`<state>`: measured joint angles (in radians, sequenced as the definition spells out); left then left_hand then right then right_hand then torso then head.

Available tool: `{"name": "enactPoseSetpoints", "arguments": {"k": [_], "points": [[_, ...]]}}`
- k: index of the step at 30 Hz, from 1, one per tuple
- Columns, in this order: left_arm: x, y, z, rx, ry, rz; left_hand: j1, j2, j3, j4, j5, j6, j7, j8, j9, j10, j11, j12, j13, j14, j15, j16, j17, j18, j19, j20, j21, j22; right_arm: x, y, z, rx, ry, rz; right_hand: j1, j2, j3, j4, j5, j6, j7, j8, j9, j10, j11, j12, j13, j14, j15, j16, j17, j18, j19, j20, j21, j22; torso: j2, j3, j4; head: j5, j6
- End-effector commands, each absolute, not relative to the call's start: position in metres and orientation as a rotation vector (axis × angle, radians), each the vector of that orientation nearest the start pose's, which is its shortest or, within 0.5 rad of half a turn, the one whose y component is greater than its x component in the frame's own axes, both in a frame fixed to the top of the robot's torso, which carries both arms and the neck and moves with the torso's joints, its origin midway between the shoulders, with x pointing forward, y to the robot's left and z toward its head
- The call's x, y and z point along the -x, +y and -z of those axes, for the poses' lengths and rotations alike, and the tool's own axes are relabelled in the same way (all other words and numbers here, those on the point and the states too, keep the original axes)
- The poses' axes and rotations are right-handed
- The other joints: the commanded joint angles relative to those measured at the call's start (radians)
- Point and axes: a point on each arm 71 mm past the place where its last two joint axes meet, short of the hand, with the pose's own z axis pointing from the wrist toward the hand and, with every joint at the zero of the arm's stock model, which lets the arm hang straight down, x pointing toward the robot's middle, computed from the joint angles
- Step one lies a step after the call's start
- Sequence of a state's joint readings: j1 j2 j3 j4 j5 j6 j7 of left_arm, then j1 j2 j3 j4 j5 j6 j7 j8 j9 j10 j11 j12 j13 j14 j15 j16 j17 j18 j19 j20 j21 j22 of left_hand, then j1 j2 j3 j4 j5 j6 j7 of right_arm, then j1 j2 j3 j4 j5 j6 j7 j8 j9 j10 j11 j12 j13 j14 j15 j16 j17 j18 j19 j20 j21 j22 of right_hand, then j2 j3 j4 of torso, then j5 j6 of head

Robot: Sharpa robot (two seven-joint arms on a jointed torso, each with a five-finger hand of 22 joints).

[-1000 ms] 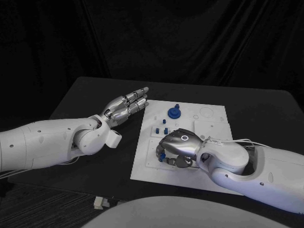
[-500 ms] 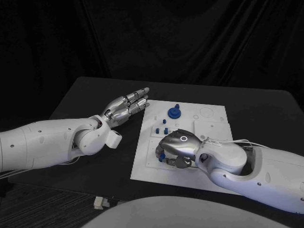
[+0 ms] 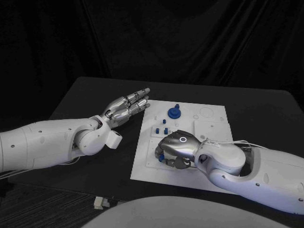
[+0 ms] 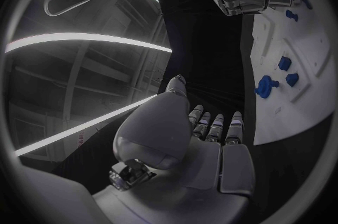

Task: Assemble the parts on the task board

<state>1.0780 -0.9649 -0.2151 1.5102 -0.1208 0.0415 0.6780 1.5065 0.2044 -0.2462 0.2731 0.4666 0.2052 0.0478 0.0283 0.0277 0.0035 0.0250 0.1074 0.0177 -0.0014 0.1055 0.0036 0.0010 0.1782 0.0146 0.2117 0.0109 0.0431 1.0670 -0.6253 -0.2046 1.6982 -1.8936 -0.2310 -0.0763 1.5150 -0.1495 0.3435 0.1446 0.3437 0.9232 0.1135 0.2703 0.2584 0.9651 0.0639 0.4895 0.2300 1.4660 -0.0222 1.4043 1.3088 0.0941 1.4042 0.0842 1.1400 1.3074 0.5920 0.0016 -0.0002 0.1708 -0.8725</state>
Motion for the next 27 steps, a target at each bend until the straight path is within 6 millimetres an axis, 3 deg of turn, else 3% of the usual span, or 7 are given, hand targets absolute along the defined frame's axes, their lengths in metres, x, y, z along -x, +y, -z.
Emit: {"name": "enactPoseSetpoints", "arguments": {"k": [1,5,12,15,19,23,27], "points": [[-0.421,0.256,0.27,0.982,1.531,1.817,0.01,0.0,0.006,-0.001,0.007,0.01,0.002,0.004,0.002,-0.001,0.002,-0.003,0.0,0.001,0.007,-0.004,-0.001,-0.001,-0.001,0.009,0.001,0.001,-0.352,-0.046,0.273,0.862,1.68,-0.88,-0.029,-0.009,0.0,0.014,-0.049,-0.062,-0.016,-0.032,-0.012,-0.05,0.011,-0.023,-0.007,0.019,0.002,-0.021,0.051,-0.002,-0.02,0.002,-0.038,0.142,0.0,0.0,-0.0002,0.001,0.0],[-0.421,0.255,0.27,0.983,1.532,1.818,0.011,0.0,0.007,-0.002,0.008,0.015,0.004,0.005,0.003,-0.001,0.002,-0.004,0.0,0.001,0.007,-0.004,-0.001,-0.001,-0.001,0.01,0.001,0.001,-0.353,-0.047,0.274,0.861,1.694,-0.864,-0.047,-0.02,-0.01,0.027,-0.105,-0.146,-0.04,-0.075,-0.035,-0.129,0.026,-0.048,-0.011,0.002,0.011,-0.04,0.032,0.005,-0.044,0.009,-0.083,0.131,0.0,-0.0001,-0.0003,0.001,0.0],[-0.421,0.255,0.271,0.984,1.535,1.818,0.013,0.0,0.008,-0.003,0.011,0.02,0.007,0.007,0.003,-0.001,0.003,-0.003,0.0,0.001,0.008,-0.004,-0.001,-0.001,-0.001,0.011,0.001,0.001,-0.353,-0.052,0.272,0.834,1.679,-0.861,-0.06,-0.021,-0.062,0.045,-0.178,-0.177,-0.062,-0.083,-0.055,-0.236,0.03,-0.056,-0.01,-0.01,0.016,-0.048,0.021,0.009,-0.057,0.017,-0.109,0.126,0.0,-0.0003,-0.0006,0.001,0.0],[-0.421,0.255,0.271,0.985,1.537,1.818,0.013,0.0,0.008,-0.003,0.012,0.022,0.008,0.007,0.004,-0.001,0.003,-0.003,0.0,0.001,0.009,-0.004,-0.001,-0.001,-0.001,0.011,0.001,0.001,-0.352,-0.056,0.269,0.814,1.665,-0.862,-0.064,-0.025,-0.112,0.072,-0.216,-0.195,-0.078,-0.087,-0.069,-0.293,0.029,-0.053,-0.01,-0.022,0.018,-0.059,0.007,0.013,-0.07,0.019,-0.136,0.121,0.0,-0.0003,-0.0008,0.0,0.0],[-0.421,0.255,0.271,0.985,1.538,1.817,0.014,0.001,0.009,-0.004,0.014,0.023,0.008,0.007,0.004,-0.001,0.003,-0.004,0.0,0.001,0.009,-0.004,-0.001,-0.001,-0.001,0.012,0.001,0.001,-0.354,-0.066,0.26,0.784,1.649,-0.861,-0.069,-0.061,-0.186,0.147,-0.282,-0.232,-0.103,-0.099,-0.092,-0.353,0.025,-0.047,-0.014,-0.031,0.017,-0.066,-0.003,0.016,-0.078,0.019,-0.157,0.117,0.0,-0.0002,-0.0009,-0.002,0.0],[-0.421,0.256,0.271,0.986,1.538,1.816,0.015,0.001,0.009,-0.005,0.016,0.025,0.009,0.008,0.004,-0.001,0.004,-0.004,0.0,0.001,0.009,-0.004,-0.001,-0.001,-0.001,0.012,0.001,0.001,-0.361,-0.079,0.243,0.71,1.642,-0.872,-0.129,-0.1,-0.236,0.154,-0.292,-0.258,-0.119,-0.108,-0.108,-0.382,0.024,-0.043,-0.019,-0.035,0.015,-0.07,-0.009,0.016,-0.081,0.017,-0.166,0.116,0.0,0.0,-0.001,-0.008,0.0],[-0.421,0.256,0.271,0.986,1.538,1.816,0.015,0.001,0.009,-0.005,0.017,0.027,0.01,0.008,0.004,-0.001,0.004,-0.004,0.0,0.001,0.009,-0.004,-0.001,-0.001,-0.001,0.012,0.001,0.001,-0.372,-0.098,0.21,0.603,1.585,-0.899,-0.151,-0.109,-0.246,0.154,-0.293,-0.256,-0.112,-0.105,-0.112,-0.384,0.029,-0.036,-0.02,-0.028,0.018,-0.058,0.003,0.013,-0.074,0.018,-0.151,0.12,-0.001,-0.0002,-0.0011,-0.012,0.0]]}}
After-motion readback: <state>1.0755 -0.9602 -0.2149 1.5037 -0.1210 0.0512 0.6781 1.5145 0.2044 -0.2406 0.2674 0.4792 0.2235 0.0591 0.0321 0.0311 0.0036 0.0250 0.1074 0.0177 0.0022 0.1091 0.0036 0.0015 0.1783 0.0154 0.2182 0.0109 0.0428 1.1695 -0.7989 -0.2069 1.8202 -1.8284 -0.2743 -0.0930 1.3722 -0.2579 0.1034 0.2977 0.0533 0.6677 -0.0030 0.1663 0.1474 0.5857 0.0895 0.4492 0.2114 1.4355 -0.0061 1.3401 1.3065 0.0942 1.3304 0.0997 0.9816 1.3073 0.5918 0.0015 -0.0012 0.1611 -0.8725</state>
